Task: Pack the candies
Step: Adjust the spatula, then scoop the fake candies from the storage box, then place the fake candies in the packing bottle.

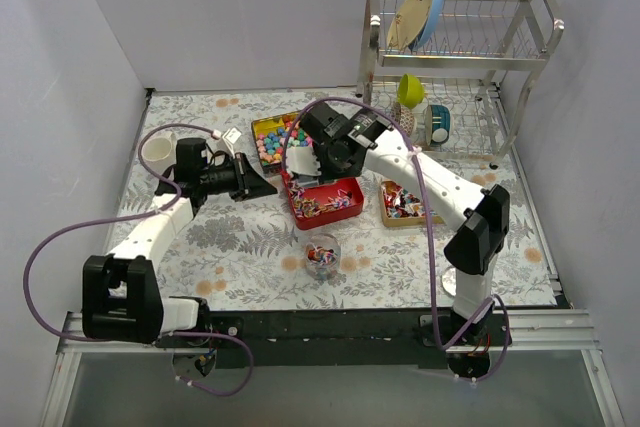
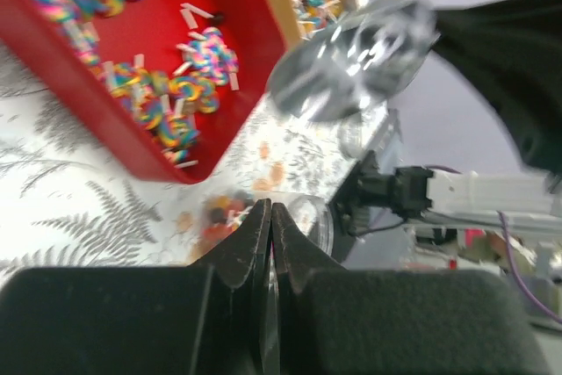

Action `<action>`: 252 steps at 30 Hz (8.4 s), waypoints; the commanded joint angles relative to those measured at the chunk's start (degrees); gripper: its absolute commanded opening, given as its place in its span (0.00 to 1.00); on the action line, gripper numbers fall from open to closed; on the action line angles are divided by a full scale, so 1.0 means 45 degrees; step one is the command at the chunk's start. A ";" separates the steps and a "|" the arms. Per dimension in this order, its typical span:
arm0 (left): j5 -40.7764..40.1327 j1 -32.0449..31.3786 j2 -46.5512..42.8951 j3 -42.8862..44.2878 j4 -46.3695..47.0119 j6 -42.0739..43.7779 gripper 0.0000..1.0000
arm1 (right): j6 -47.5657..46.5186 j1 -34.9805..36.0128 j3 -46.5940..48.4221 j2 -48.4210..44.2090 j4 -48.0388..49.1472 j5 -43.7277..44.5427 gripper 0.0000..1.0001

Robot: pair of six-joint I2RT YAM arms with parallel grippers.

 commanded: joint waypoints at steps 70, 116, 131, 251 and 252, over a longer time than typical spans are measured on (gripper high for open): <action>-0.1165 -0.2109 0.5989 -0.0685 0.2660 -0.1058 0.00 | -0.2303 0.0109 0.1145 0.5661 -0.1193 -0.4043 0.01; -0.0208 -0.2109 0.4973 -0.0959 0.1098 0.0934 0.00 | 0.3031 -0.2411 -0.0321 0.4214 0.2479 -1.1465 0.01; 0.0046 -0.2109 0.4582 -0.0646 -0.0113 0.1775 0.00 | 0.3247 -0.2686 -0.2875 0.1937 0.4779 -0.9342 0.01; -0.3820 -0.0604 0.4367 0.1794 -0.0543 -0.0295 0.54 | -0.1304 0.3954 -0.4891 -0.3539 -0.1426 0.4060 0.01; -0.3898 -0.0702 0.4445 0.1989 -0.0602 -0.0295 0.54 | -0.1342 0.4014 -0.4852 -0.3480 -0.1426 0.4351 0.01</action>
